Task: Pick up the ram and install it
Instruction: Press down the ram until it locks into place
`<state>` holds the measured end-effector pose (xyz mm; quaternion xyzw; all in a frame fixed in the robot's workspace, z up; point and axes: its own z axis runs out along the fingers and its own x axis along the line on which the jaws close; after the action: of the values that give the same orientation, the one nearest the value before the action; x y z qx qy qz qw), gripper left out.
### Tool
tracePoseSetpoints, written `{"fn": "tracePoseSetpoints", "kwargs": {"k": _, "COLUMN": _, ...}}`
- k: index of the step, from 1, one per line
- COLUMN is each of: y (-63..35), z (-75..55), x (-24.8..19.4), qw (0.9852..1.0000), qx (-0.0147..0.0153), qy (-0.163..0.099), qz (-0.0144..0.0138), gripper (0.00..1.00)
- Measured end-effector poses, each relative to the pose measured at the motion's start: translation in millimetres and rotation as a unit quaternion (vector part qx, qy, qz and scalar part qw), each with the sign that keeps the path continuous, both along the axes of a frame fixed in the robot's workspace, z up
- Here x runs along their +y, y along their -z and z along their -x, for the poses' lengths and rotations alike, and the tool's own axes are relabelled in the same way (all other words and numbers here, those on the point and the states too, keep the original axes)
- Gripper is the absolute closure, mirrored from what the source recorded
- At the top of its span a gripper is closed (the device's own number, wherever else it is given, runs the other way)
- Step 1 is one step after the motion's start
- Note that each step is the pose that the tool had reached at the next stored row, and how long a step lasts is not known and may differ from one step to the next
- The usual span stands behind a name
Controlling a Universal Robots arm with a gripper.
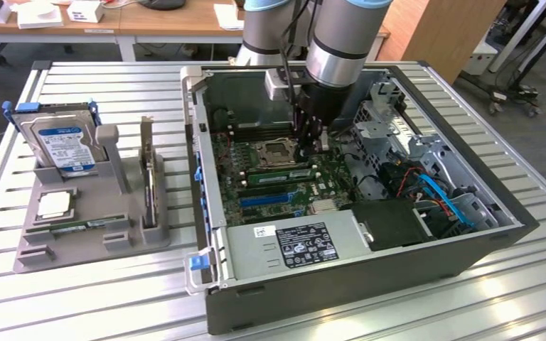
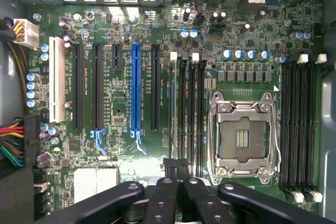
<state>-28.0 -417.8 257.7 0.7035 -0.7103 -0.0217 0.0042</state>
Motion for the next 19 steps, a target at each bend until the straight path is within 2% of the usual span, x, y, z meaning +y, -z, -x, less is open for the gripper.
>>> {"fn": "tracePoseSetpoints", "kwargs": {"k": 2, "y": 0.0, "z": 3.9, "x": -0.1, "qw": 1.0000, "qx": -0.0013, "qy": 0.000, "qz": 0.0000, "gripper": 0.91}}
{"fn": "tracePoseSetpoints", "kwargs": {"k": 5, "y": 0.1, "z": 14.7, "x": -0.1, "qw": 1.0000, "qx": -0.0058, "qy": 0.000, "qz": 0.0000, "gripper": 0.91}}
{"fn": "tracePoseSetpoints", "kwargs": {"k": 10, "y": 0.1, "z": 32.3, "x": 0.0, "qw": 0.9999, "qx": -0.0102, "qy": 0.000, "qz": 0.0000, "gripper": 0.91}}
{"fn": "tracePoseSetpoints", "kwargs": {"k": 13, "y": 0.1, "z": 41.5, "x": -0.1, "qw": 0.9999, "qx": -0.0119, "qy": 0.000, "qz": 0.0000, "gripper": 0.91}}
{"fn": "tracePoseSetpoints", "kwargs": {"k": 19, "y": 0.1, "z": 51.8, "x": -0.1, "qw": 0.9999, "qx": -0.0133, "qy": 0.000, "qz": 0.0000, "gripper": 0.91}}
